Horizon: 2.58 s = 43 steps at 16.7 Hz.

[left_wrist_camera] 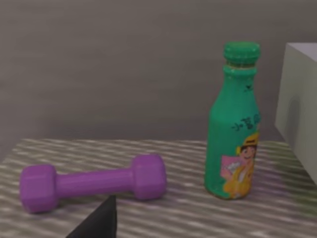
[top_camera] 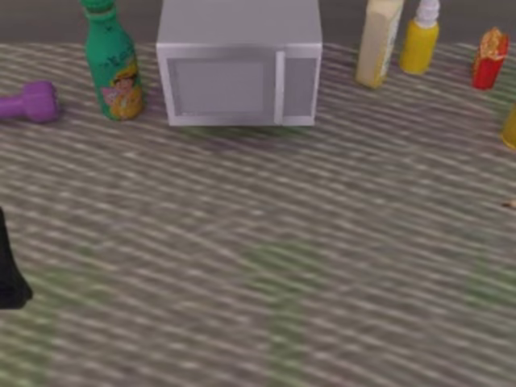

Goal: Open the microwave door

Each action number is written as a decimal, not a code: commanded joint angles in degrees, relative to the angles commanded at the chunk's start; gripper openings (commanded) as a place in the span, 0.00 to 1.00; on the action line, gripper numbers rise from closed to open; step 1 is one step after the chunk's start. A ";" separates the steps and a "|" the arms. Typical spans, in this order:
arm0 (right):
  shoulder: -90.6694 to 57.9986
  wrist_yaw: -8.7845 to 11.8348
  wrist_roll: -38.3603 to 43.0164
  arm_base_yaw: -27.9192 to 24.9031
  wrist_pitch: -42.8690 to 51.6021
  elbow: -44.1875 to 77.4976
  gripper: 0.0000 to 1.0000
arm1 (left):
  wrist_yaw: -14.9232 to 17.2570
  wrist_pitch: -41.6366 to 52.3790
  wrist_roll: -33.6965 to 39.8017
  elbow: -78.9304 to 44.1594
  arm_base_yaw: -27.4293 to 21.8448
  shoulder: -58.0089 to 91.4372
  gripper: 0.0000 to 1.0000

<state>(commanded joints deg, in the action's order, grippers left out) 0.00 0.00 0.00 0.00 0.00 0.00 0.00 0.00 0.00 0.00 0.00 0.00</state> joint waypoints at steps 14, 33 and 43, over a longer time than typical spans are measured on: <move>0.00 0.00 0.00 0.00 0.00 0.00 1.00 | -9.55 13.87 13.00 -40.44 -15.51 45.63 1.00; 0.00 0.00 0.00 0.00 0.00 0.00 1.00 | -24.10 36.26 33.63 -104.09 -39.89 123.72 1.00; 0.00 0.00 0.00 0.00 0.00 0.00 1.00 | -22.20 30.58 30.83 -109.99 -36.84 134.57 1.00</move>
<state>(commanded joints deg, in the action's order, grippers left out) 0.00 0.00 0.00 0.00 0.00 0.00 -22.20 30.58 30.83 -109.99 -36.84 134.57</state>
